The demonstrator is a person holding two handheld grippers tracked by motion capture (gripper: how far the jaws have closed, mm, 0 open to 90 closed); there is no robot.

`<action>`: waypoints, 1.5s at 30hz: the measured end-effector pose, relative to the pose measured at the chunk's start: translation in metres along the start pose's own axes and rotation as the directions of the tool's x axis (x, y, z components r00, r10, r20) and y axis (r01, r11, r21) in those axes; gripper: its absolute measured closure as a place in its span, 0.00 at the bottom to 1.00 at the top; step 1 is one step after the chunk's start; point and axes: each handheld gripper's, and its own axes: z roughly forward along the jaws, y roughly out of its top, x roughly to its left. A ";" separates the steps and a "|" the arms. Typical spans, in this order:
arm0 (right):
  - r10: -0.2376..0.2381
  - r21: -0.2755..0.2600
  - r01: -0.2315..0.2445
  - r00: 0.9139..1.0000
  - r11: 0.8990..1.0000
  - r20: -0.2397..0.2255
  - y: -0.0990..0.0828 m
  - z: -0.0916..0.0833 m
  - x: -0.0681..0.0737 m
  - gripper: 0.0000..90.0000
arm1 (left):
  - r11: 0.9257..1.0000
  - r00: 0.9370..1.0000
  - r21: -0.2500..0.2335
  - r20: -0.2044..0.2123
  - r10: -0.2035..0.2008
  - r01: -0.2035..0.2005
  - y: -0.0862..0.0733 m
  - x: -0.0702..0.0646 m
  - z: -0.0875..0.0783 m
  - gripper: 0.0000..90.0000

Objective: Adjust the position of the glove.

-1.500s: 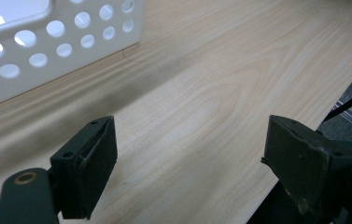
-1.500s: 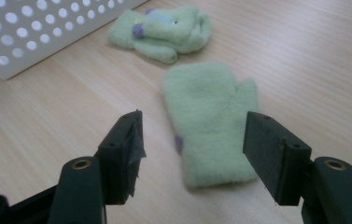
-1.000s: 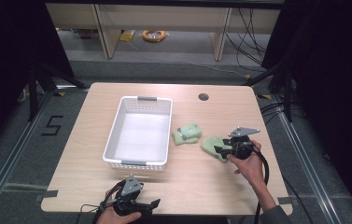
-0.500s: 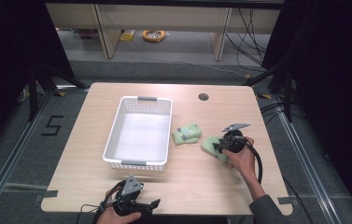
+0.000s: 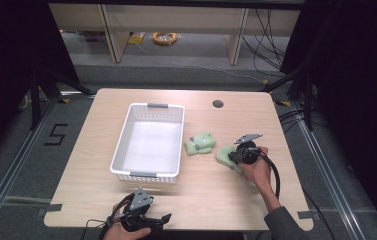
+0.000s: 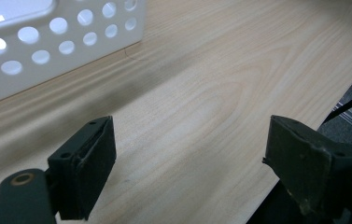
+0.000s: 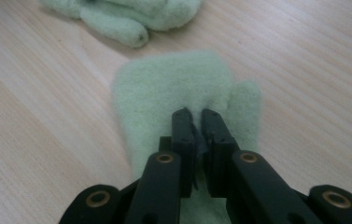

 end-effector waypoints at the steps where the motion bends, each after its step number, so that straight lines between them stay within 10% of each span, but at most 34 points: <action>1: -0.017 -0.007 0.017 1.000 1.000 -0.003 0.000 -0.001 -0.001 0.96 | 1.000 1.000 0.006 -0.002 0.011 -0.011 0.001 0.001 -0.001 0.17; 7: -0.069 -0.078 0.065 0.997 0.995 -0.048 0.002 -0.014 0.004 0.97 | 1.000 1.000 -0.006 -0.005 -0.009 0.009 0.001 0.000 -0.001 0.17; 12: -0.168 -0.128 0.150 0.976 0.980 -0.140 0.004 -0.042 0.021 0.97 | 1.000 1.000 -0.012 -0.007 -0.004 0.004 0.001 0.002 -0.003 0.17; 13: -0.231 -0.155 0.204 0.954 0.967 -0.190 0.002 -0.050 0.033 0.97 | 0.999 1.000 -0.029 -0.005 -0.014 0.014 0.002 0.000 -0.003 0.17; 14: -0.231 -0.155 0.204 0.954 0.967 -0.190 0.002 -0.050 0.033 0.97 | 0.999 1.000 -0.029 -0.005 -0.014 0.014 0.002 0.000 -0.003 0.17; 15: -0.288 -0.163 0.255 0.930 0.953 -0.228 0.001 -0.054 0.044 0.97 | 1.000 1.000 -0.027 -0.007 -0.010 0.010 0.002 0.001 -0.003 0.17; 18: -0.318 -0.169 0.280 0.908 0.945 -0.272 -0.001 -0.054 0.054 0.97 | 1.000 1.000 -0.014 -0.008 -0.002 0.002 0.002 0.002 -0.003 0.17; 19: -0.360 -0.187 0.314 0.878 0.931 -0.316 -0.002 -0.052 0.066 0.97 | 1.000 1.000 -0.012 -0.007 -0.005 0.005 0.001 0.002 -0.004 0.17; 25: -0.386 -0.182 0.341 0.832 0.922 -0.398 -0.009 -0.046 0.095 0.97 | 1.000 1.000 -0.005 -0.005 0.006 -0.006 0.002 0.003 -0.006 0.17; 28: -0.388 -0.178 0.345 0.824 0.922 -0.413 -0.013 -0.044 0.102 0.97 | 0.999 1.000 -0.030 -0.007 -0.013 0.013 0.002 0.000 -0.003 0.17; 31: -0.422 -0.182 0.382 0.789 0.906 -0.446 -0.018 -0.039 0.110 0.96 | 1.000 1.000 -0.011 -0.007 0.008 -0.008 0.001 0.001 -0.004 0.17; 37: -0.425 -0.151 0.402 0.785 0.903 -0.450 -0.024 -0.031 0.115 0.96 | 1.000 1.000 -0.009 -0.008 0.005 -0.005 0.001 0.001 -0.004 0.17; 40: -0.406 -0.126 0.394 0.795 0.911 -0.450 -0.027 -0.028 0.115 0.95 | 1.000 1.000 -0.005 -0.004 0.011 -0.011 0.002 0.001 -0.004 0.17; 41: -0.378 -0.099 0.376 0.811 0.922 -0.446 -0.029 -0.026 0.114 0.95 | 1.000 1.000 0.002 -0.001 0.012 -0.012 0.002 0.002 -0.004 0.17; 44: -0.389 -0.108 0.384 0.803 0.917 -0.451 -0.029 -0.023 0.114 0.93 | 1.000 1.000 -0.013 -0.004 -0.003 0.003 0.001 0.001 -0.003 0.17; 45: -0.370 -0.086 0.372 0.815 0.924 -0.446 -0.030 -0.024 0.115 0.91 | 1.000 1.000 -0.010 -0.004 -0.001 0.001 0.001 0.001 -0.004 0.17</action>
